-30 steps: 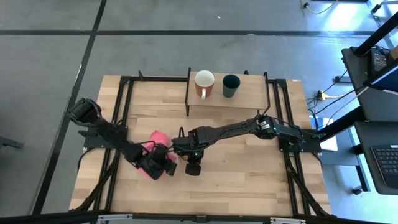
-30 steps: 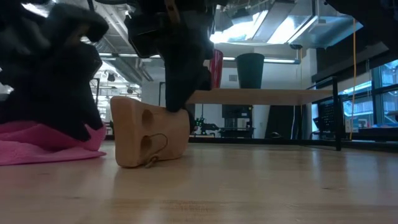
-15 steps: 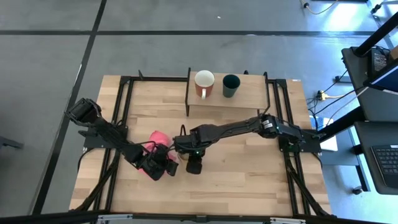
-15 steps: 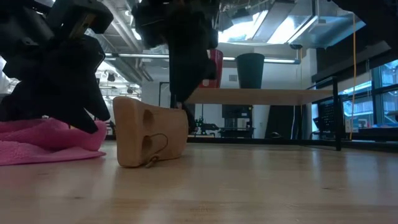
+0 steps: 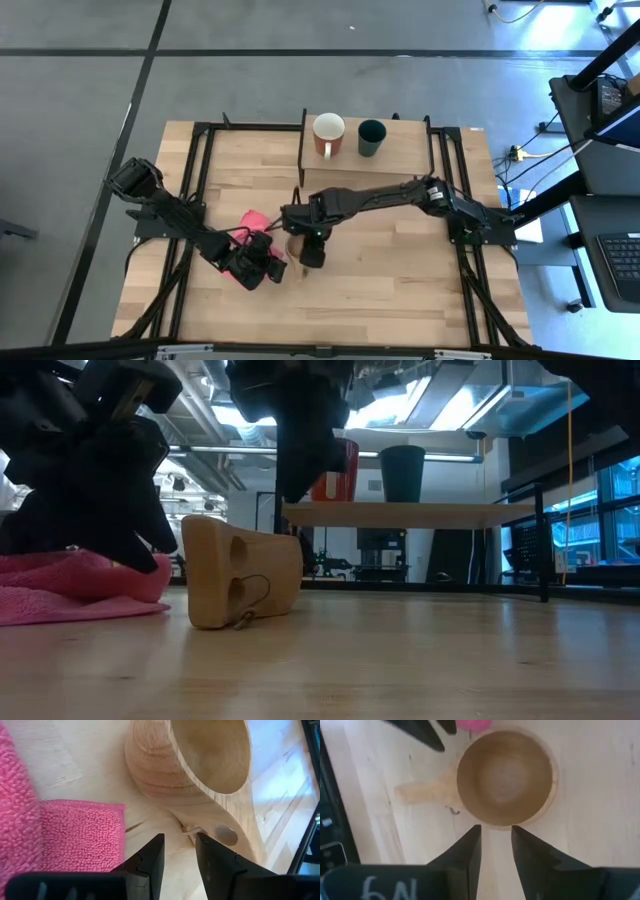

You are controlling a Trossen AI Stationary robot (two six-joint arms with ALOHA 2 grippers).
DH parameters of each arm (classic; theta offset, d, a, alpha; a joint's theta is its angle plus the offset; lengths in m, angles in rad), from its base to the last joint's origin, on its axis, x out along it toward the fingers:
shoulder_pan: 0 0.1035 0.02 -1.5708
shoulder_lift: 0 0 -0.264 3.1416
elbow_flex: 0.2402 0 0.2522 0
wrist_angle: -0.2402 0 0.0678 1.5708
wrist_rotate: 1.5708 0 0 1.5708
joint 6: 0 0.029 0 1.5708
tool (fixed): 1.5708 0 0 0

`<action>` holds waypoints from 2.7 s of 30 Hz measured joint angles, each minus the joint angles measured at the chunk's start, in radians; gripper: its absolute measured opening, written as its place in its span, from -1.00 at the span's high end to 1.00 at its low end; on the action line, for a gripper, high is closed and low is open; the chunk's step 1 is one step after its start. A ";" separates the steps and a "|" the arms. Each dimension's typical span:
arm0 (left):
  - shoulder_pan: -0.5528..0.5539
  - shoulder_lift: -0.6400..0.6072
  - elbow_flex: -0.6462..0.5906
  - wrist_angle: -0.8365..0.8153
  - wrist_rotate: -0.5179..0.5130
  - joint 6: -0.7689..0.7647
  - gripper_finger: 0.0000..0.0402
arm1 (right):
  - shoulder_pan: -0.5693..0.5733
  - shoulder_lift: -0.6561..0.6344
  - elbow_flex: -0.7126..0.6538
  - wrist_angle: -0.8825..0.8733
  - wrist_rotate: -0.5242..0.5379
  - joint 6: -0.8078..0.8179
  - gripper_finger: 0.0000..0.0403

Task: Stack small to large cups/mugs on shelf
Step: Put the brown wooden mug on the shelf

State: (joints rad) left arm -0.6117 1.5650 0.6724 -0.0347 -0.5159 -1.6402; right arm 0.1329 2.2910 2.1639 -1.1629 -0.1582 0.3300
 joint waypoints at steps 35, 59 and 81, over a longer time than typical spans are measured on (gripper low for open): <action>0.000 0.000 0.000 0.003 0.000 -0.001 0.48 | -0.077 0.033 -0.001 0.101 0.067 -0.047 0.46; 0.001 0.000 0.000 0.002 0.000 0.001 0.48 | -0.079 0.034 -0.121 0.179 0.071 -0.046 0.46; 0.001 0.000 0.000 0.002 0.000 0.003 0.48 | -0.084 0.034 -0.191 0.237 0.071 -0.051 0.50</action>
State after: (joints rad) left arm -0.6109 1.5647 0.6720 -0.0330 -0.5156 -1.6375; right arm 0.0486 2.3245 1.9728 -0.9256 -0.0873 0.2794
